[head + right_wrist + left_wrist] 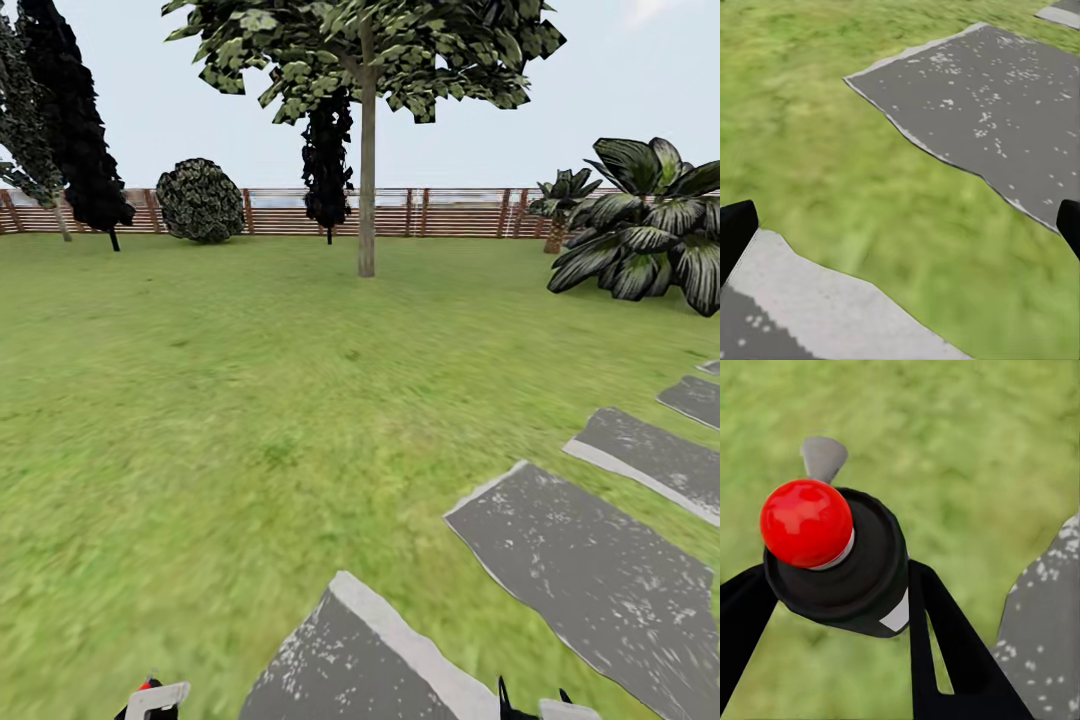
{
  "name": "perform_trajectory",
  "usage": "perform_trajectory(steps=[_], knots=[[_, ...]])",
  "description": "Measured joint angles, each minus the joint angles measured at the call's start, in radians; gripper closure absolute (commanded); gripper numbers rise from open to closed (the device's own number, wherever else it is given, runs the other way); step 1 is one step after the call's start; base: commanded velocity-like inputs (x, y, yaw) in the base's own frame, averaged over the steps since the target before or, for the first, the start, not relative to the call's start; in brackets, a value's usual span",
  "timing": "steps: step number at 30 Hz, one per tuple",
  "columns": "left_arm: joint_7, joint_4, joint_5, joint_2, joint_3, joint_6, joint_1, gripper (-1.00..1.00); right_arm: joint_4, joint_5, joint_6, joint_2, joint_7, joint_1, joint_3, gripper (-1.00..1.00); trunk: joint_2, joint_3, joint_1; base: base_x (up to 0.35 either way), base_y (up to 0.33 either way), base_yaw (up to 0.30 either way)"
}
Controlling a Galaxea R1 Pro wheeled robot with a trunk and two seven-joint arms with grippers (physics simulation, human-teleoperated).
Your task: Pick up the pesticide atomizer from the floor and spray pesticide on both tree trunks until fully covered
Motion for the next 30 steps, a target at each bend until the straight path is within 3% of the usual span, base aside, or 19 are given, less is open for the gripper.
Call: perform_trajectory(steps=[30], knots=[[0.000, 0.000, 0.000, -0.002, -0.001, 0.000, 0.000, 1.00, 0.000, 0.000, 0.000, 0.000, 0.001, -0.001, 0.000, -1.00, 0.000, 0.000, 0.000, 0.341, 0.000, 0.000]])
